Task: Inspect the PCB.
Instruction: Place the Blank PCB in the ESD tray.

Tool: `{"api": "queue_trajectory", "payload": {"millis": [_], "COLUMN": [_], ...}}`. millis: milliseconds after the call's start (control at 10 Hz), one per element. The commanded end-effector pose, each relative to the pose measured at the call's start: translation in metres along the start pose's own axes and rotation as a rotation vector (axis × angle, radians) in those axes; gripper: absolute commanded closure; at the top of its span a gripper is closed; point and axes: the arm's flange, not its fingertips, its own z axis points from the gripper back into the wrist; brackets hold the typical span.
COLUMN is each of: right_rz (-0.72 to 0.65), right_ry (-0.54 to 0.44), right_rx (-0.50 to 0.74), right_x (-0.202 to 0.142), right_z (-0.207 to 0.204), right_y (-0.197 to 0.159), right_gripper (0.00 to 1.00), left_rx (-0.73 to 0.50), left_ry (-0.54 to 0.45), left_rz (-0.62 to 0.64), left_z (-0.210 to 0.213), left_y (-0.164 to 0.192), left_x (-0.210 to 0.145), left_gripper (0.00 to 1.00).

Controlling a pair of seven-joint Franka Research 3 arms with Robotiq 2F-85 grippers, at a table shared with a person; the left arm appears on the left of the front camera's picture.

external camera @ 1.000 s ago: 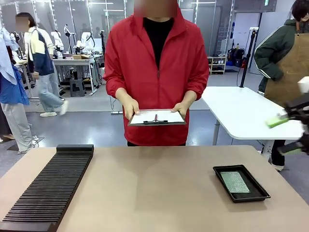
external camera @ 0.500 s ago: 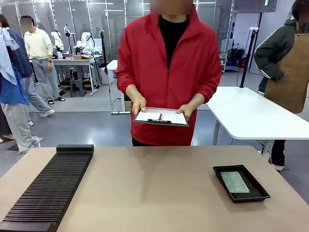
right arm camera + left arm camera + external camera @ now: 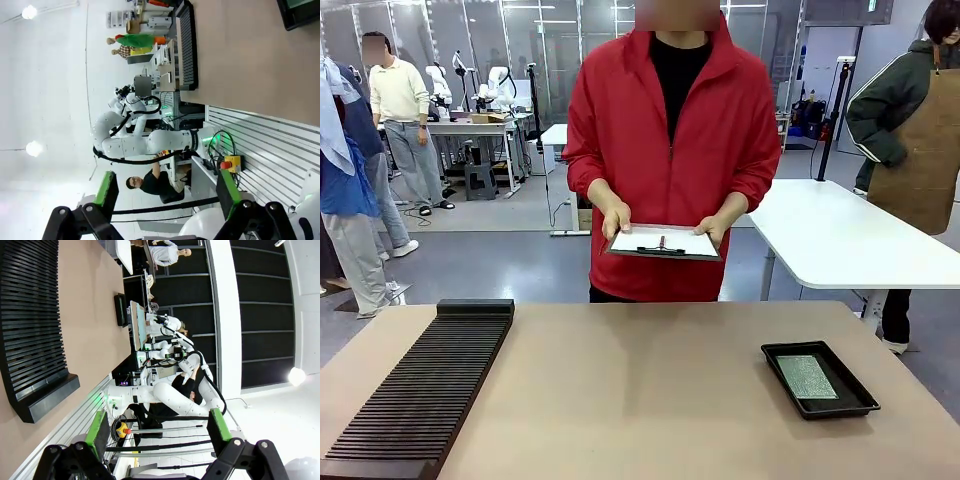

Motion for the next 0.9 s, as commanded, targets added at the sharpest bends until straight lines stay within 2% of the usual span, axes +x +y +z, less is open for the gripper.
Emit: {"api": "queue_trajectory", "payload": {"millis": [0,800], "right_rz": [0.01,0.01], "right_ry": [-0.002,-0.002], "right_rx": [-0.002,-0.002], "right_x": [-0.0025,-0.0025], "right_z": [0.0005,0.0005], "right_y": [0.0031,0.0031], "right_gripper": [0.0,0.0], "left_rx": [0.007,0.007], "left_ry": [-0.002,-0.002], "left_rz": [-0.002,-0.002], "left_z": [0.0007,0.0007], "left_y": [-0.0007,-0.0007], "left_x": [-0.0004,-0.0004], "left_gripper": [0.0,0.0]}}
